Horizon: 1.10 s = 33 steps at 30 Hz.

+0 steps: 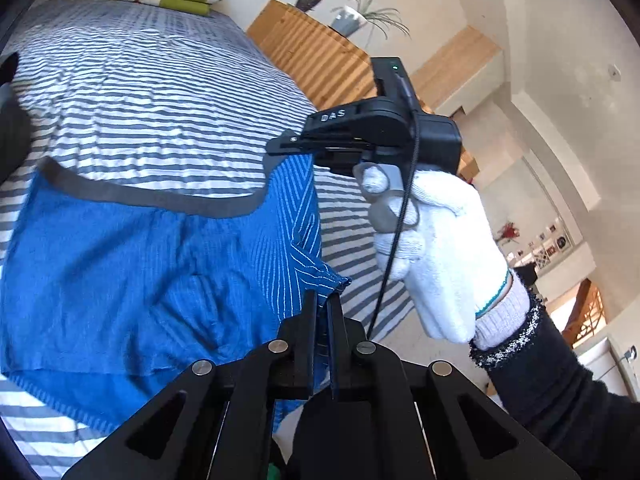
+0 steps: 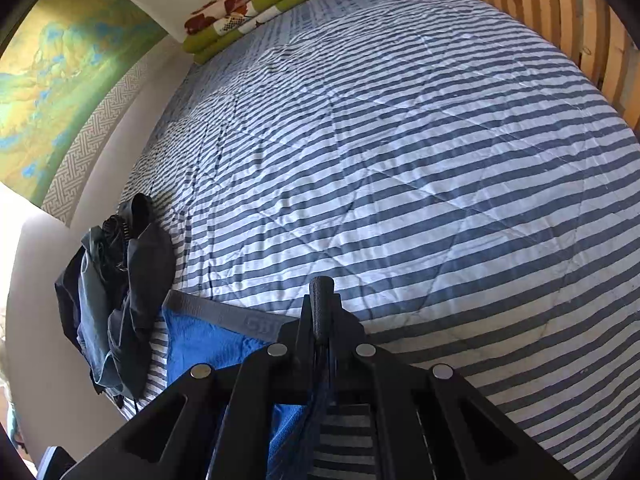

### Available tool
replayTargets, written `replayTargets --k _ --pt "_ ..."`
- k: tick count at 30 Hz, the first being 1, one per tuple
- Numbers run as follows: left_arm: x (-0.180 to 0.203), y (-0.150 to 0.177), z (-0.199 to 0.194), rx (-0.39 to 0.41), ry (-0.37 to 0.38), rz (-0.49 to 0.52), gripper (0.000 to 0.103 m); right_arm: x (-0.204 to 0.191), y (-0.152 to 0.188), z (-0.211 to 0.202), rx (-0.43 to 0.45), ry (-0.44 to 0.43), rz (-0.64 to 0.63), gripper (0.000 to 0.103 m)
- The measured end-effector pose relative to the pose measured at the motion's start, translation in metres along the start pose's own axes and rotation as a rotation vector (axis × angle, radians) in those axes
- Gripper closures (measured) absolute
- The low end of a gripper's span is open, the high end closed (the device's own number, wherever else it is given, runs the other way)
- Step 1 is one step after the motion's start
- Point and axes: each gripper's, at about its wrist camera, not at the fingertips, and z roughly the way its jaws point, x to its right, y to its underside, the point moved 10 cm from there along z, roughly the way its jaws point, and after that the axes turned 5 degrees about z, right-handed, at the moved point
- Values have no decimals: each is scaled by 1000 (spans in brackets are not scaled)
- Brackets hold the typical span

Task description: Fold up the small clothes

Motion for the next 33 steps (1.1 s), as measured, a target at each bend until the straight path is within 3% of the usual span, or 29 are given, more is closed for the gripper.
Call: replayTargets --k 8,14,20,26,28,29,30,33 --pt "-111 31 -60 43 -133 -152 99 -102 27 58 -50 59 -170 99" --pt "-159 58 -81 47 -197 -206 99 -157 52 114 -113 109 -277 99" --pt "-193 68 -86 57 -212 -265 99 -191 65 150 -132 168 -360 99" --pt "-218 73 -89 60 -236 -296 99 -196 66 170 -142 222 -359 98" --pt "-221 78 -90 37 -248 -298 96 -199 67 173 -158 203 -358 94" --pt "-224 81 -90 18 -256 -301 92 -201 67 172 -176 173 -351 87" --pt "-221 83 -90 9 -265 -299 80 -204 66 169 -186 129 -334 83" --pt "-223 84 -102 24 -317 -271 66 -205 49 142 -132 20 -285 73"
